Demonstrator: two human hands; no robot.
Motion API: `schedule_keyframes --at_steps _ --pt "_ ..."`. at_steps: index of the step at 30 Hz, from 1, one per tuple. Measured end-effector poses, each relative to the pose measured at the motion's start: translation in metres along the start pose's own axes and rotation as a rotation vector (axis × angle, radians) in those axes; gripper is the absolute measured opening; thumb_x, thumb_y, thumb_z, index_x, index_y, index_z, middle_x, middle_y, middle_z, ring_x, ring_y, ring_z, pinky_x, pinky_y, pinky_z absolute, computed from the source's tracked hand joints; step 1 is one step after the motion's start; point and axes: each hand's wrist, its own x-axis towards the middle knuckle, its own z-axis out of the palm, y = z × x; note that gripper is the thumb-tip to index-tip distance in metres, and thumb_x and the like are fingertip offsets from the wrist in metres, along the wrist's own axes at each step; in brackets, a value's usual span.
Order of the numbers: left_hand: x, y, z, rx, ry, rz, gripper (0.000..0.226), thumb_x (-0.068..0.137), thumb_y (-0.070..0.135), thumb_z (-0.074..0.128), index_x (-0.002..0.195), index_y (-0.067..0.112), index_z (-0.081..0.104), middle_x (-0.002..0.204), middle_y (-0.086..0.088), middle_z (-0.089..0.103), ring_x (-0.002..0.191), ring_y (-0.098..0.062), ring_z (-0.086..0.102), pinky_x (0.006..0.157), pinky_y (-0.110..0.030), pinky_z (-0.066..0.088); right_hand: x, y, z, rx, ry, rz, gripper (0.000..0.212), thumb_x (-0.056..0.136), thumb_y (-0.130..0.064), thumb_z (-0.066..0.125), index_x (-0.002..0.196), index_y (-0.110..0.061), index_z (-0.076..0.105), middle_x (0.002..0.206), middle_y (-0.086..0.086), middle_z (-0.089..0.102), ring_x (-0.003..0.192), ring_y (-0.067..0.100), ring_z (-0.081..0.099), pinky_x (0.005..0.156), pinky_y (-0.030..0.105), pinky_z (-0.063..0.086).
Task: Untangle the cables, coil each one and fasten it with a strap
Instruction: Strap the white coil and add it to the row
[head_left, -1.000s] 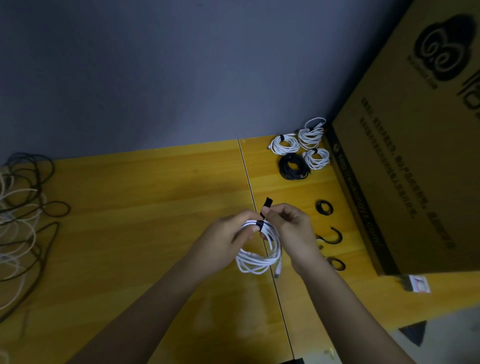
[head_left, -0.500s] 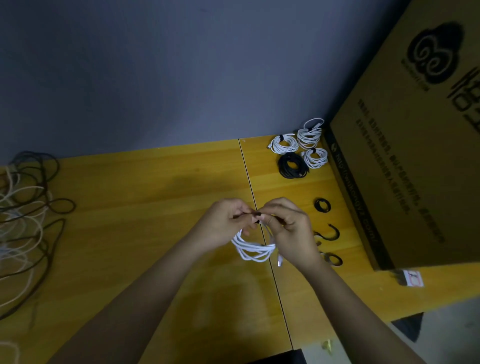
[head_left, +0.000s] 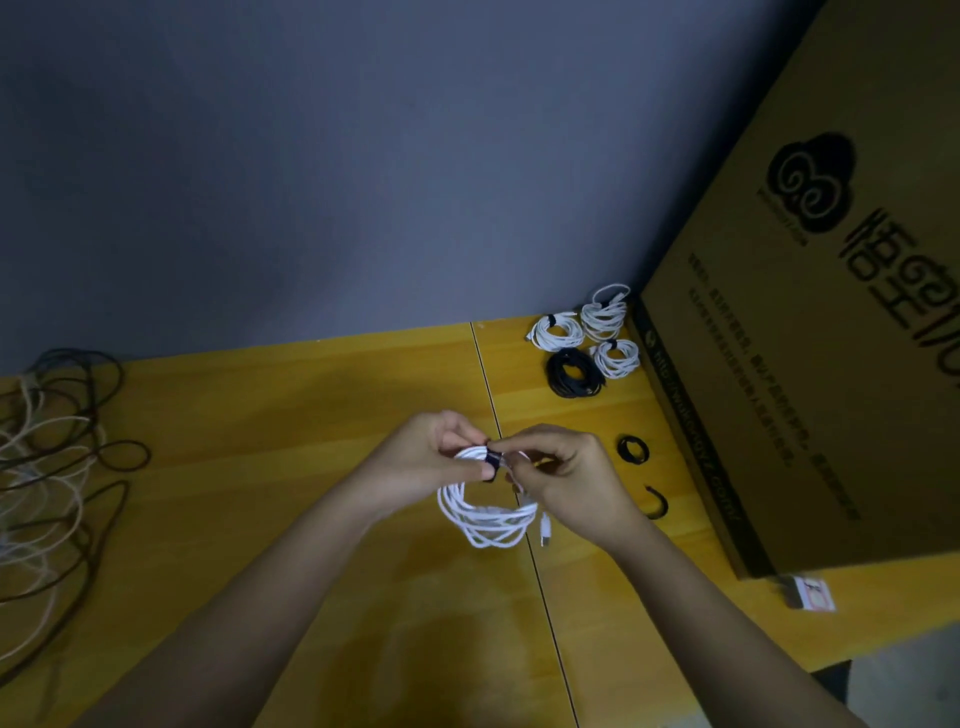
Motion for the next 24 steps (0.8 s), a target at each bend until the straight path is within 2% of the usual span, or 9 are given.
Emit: schedule_keyframes --at_steps 2,4,7,10,12,14,17,21,24 --pt "0.003 0.001 0.001 0.174 0.048 0.055 0.024 0.08 0.006 0.075 0.082 0.022 0.057 0.086 -0.001 0.073 0.073 -0.011 0.066 0.068 -0.027 0.045 0.006 -0.003 0.001 0.006 0.009 0.072 0.025 0.09 0.001 0.06 0.092 -0.018 0.075 0.072 -0.001 0.07 0.06 0.017 0.059 0.055 0.036 0.047" --pt "0.005 0.005 0.001 0.417 0.092 0.119 0.023 0.082 0.017 0.074 0.078 0.028 0.054 0.086 0.005 0.072 0.078 -0.014 0.067 0.067 -0.03 0.047 0.014 -0.005 0.001 0.02 0.007 0.116 0.023 0.09 0.002 0.058 0.092 -0.013 0.076 0.067 0.005 0.068 0.056 0.013 0.057 0.051 0.03 0.044" --pt "0.01 0.012 -0.001 0.695 0.127 0.192 0.015 0.085 0.028 0.069 0.089 0.022 0.056 0.09 0.004 0.07 0.08 -0.019 0.064 0.068 -0.037 0.051 0.022 -0.009 -0.002 0.003 -0.001 0.151 0.02 0.091 0.0 0.057 0.093 -0.013 0.072 0.063 -0.003 0.066 0.053 0.006 0.056 0.052 0.023 0.042" --pt "0.016 0.016 -0.001 0.82 0.115 0.196 0.02 0.087 0.028 0.065 0.098 0.018 0.052 0.086 -0.005 0.067 0.077 -0.026 0.062 0.065 -0.042 0.05 0.028 -0.015 -0.005 -0.023 -0.012 0.168 0.016 0.092 -0.002 0.058 0.096 -0.015 0.066 0.069 -0.003 0.066 0.054 0.004 0.057 0.053 0.022 0.043" --pt "0.019 0.017 -0.001 0.721 0.113 0.178 0.022 0.084 0.025 0.066 0.096 0.019 0.049 0.079 -0.003 0.068 0.07 -0.022 0.063 0.059 -0.038 0.047 0.031 -0.017 -0.006 -0.033 0.001 0.149 0.016 0.092 -0.001 0.057 0.095 -0.015 0.066 0.072 -0.003 0.068 0.056 0.002 0.06 0.053 0.018 0.044" --pt "0.02 0.018 -0.001 0.438 0.116 0.143 0.023 0.082 0.017 0.071 0.092 0.019 0.05 0.072 0.0 0.071 0.058 -0.015 0.061 0.054 -0.029 0.04 0.031 -0.02 -0.008 -0.059 0.017 0.114 0.019 0.092 -0.002 0.058 0.09 -0.019 0.066 0.07 -0.008 0.067 0.056 0.002 0.06 0.054 0.018 0.045" --pt "0.022 0.021 -0.003 0.126 0.126 0.085 0.027 0.077 0.008 0.077 0.09 0.02 0.057 0.069 0.003 0.073 0.058 -0.011 0.063 0.061 -0.026 0.04 0.03 -0.019 -0.01 -0.141 0.041 0.058 0.019 0.091 -0.006 0.061 0.086 -0.024 0.066 0.067 -0.01 0.066 0.06 0.004 0.061 0.058 0.024 0.049" --pt "0.029 0.019 0.005 0.035 0.135 0.119 0.024 0.076 0.01 0.079 0.09 0.024 0.066 0.072 -0.001 0.073 0.061 -0.011 0.065 0.066 -0.024 0.046 0.028 -0.013 -0.014 -0.224 0.056 0.022 0.025 0.091 -0.009 0.062 0.082 -0.032 0.064 0.069 -0.011 0.066 0.062 0.002 0.061 0.06 0.026 0.05" --pt "0.04 0.012 0.011 -0.024 0.153 0.163 0.018 0.076 0.005 0.078 0.085 0.018 0.069 0.073 0.006 0.073 0.06 -0.011 0.065 0.066 -0.024 0.05 0.031 -0.007 -0.018 -0.223 0.067 0.029 0.022 0.091 -0.007 0.062 0.083 -0.026 0.066 0.072 -0.006 0.067 0.059 0.006 0.06 0.057 0.03 0.052"
